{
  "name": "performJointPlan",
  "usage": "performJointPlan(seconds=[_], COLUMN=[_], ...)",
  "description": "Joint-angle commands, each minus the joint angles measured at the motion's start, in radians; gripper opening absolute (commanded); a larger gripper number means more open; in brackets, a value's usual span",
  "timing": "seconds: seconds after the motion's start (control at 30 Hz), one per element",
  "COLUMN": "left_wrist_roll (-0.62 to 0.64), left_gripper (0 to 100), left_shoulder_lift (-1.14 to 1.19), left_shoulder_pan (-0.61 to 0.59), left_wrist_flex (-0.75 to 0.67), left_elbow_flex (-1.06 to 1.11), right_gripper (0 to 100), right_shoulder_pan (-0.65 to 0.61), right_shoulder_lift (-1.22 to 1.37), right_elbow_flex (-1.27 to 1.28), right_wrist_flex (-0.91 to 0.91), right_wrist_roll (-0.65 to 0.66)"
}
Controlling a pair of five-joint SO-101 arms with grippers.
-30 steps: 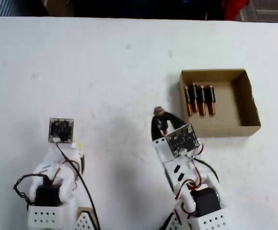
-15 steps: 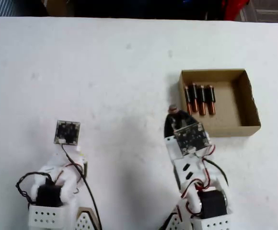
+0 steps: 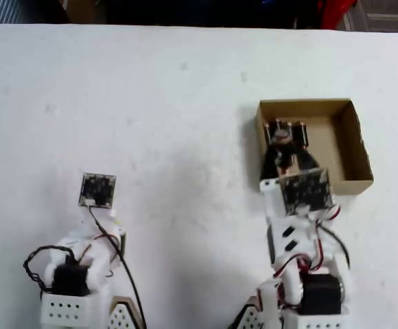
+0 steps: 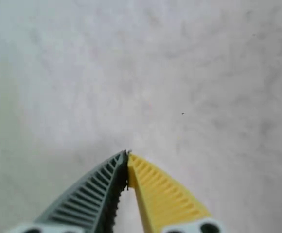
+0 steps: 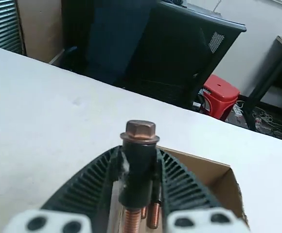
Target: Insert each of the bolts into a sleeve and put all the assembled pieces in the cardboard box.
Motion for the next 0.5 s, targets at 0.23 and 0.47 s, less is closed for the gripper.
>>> performJointPlan(seconds=[0.23, 0.47], left_wrist_roll=[-0.003, -0.003], left_gripper=[2, 2], left_shoulder_lift=[-0.005, -0.005], left_shoulder_pan=[0.007, 0.007], left_wrist_flex=[0.005, 0.005], left_elbow_flex=[0.000, 0.000], right_gripper=[1.6, 1.6], right_shoulder_pan=[0.114, 0.159], right_shoulder_lift=[0.659, 1.000], right_elbow_flex=[-0.410, -0.585], right_wrist_flex=[-0.004, -0.005], right_wrist_roll=[0.012, 0.006])
